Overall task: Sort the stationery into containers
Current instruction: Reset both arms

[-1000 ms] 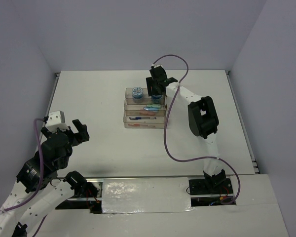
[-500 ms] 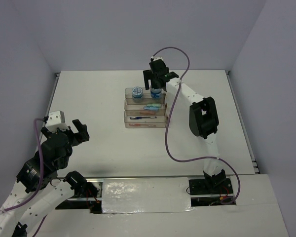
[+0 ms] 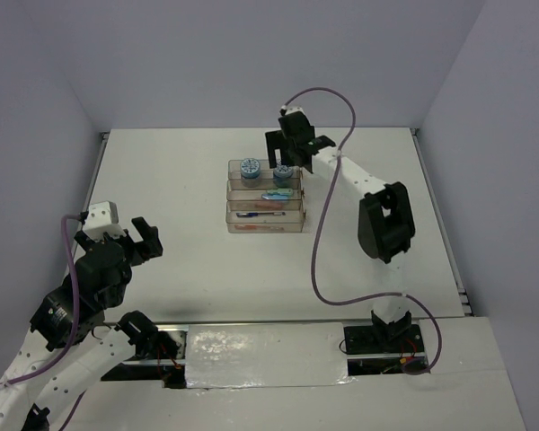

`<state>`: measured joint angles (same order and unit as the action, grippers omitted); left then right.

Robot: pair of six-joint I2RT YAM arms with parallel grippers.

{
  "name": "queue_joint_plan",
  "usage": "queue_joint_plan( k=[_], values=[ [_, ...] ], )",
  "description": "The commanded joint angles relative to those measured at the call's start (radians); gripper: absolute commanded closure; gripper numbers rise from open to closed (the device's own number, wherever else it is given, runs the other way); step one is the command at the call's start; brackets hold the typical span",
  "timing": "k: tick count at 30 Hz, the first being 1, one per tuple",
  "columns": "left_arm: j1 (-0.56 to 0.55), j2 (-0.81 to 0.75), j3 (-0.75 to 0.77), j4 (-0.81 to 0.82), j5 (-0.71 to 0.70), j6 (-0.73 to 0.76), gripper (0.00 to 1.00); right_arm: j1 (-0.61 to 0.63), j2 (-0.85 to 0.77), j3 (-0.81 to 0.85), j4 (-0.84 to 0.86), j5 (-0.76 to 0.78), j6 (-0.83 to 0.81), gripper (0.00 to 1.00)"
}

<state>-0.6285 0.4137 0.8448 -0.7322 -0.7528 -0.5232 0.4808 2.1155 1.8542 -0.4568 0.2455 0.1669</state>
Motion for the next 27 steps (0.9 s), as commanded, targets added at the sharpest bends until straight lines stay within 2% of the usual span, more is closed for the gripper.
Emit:
queue_joint_plan(
  k=[1, 5, 6, 8, 9, 14, 17, 23, 27],
  values=[
    [0.006, 0.007, 0.004, 0.031, -0.011, 0.011, 0.01, 0.034, -0.292, -0.172, 0.084, 0.018, 0.028, 0.0],
    [0.01, 0.065, 0.022, 0.005, -0.06, -0.02, 0.01, 0.091, -0.592, -0.415, 0.08, 0.151, 0.052, 0.0],
    [0.016, 0.077, 0.026, -0.004, -0.071, -0.027, 0.01, 0.105, -0.723, -0.459, 0.069, 0.172, 0.054, 0.0],
    [0.039, 0.109, 0.037, -0.029, -0.094, -0.044, 0.01, 0.142, -0.858, -0.59, 0.041, 0.208, 0.069, 0.0],
    [0.052, 0.112, 0.039, -0.033, -0.098, -0.047, 0.01, 0.153, -0.987, -0.651, -0.007, 0.218, 0.078, 0.0],
    [0.119, 0.088, 0.036, -0.032, -0.095, -0.046, 0.01, 0.168, -1.371, -0.771, -0.18, 0.209, 0.125, 0.0],
    [0.127, 0.051, 0.034, -0.035, -0.105, -0.054, 0.01, 0.168, -1.527, -0.829, -0.255, 0.199, 0.097, 0.0],
    [0.127, -0.027, 0.033, -0.041, -0.117, -0.069, 0.01, 0.168, -1.675, -0.825, -0.433, 0.221, 0.126, 0.0],
    [0.125, -0.065, 0.028, -0.035, -0.125, -0.075, 0.01, 0.168, -1.74, -0.845, -0.412, 0.181, 0.132, 0.0]
  ],
)
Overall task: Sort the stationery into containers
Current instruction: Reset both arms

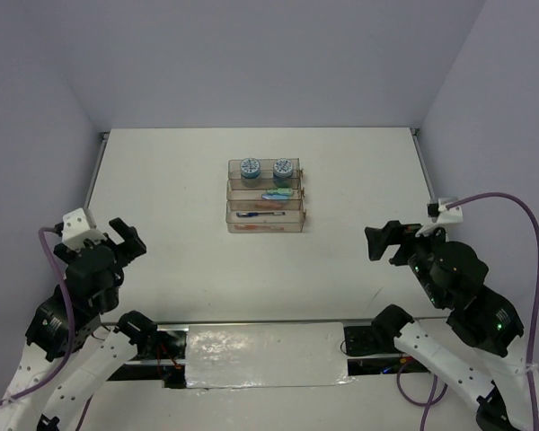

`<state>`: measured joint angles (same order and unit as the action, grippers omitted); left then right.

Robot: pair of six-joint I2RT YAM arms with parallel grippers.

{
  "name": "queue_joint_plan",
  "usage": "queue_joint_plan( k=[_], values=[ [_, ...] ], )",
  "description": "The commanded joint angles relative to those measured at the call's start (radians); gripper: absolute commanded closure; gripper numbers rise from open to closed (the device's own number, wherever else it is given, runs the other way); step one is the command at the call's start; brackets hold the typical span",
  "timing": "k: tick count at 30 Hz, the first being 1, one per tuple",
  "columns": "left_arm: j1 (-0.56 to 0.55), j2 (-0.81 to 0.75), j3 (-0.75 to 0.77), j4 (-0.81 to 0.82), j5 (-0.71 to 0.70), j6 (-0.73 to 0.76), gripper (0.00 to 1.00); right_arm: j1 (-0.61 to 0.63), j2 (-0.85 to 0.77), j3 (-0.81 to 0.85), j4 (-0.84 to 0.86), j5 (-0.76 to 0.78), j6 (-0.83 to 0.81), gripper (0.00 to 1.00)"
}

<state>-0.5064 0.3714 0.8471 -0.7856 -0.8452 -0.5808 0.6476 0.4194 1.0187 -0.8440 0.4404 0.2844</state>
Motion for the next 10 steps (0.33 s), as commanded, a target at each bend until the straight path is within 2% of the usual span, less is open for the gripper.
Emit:
queue_joint_plan(
  k=[1, 10],
  values=[
    [0.005, -0.025, 0.023, 0.022, -0.032, -0.016, 0.01, 0.001, -0.054, -0.012, -0.018, -0.026, 0.007, 0.0],
    [0.005, 0.03, 0.017, 0.059, 0.017, 0.027, 0.01, 0.001, -0.033, -0.031, 0.019, 0.053, 0.006, 0.0]
  ],
)
